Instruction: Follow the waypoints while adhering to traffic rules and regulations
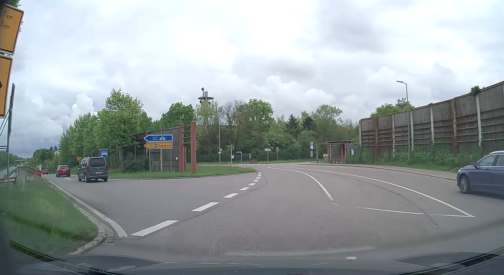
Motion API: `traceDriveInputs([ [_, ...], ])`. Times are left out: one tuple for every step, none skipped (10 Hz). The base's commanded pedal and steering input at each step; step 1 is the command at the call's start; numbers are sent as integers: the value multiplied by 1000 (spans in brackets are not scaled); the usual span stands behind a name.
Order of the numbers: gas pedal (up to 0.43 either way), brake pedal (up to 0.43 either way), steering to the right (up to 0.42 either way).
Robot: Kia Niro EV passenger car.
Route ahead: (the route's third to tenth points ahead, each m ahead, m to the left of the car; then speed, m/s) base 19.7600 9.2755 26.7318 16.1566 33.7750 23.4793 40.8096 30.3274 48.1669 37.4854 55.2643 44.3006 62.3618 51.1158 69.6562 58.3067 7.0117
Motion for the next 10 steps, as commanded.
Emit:
traceDriveInputs([
  [138, 12, -157],
  [138, 12, -165],
  [138, 12, -179],
  [138, 12, -195],
  [138, 12, -211],
  [138, 12, -219],
  [138, 12, -230],
  [138, 12, -239],
  [138, 12, -243],
  [138, 12, -245],
])
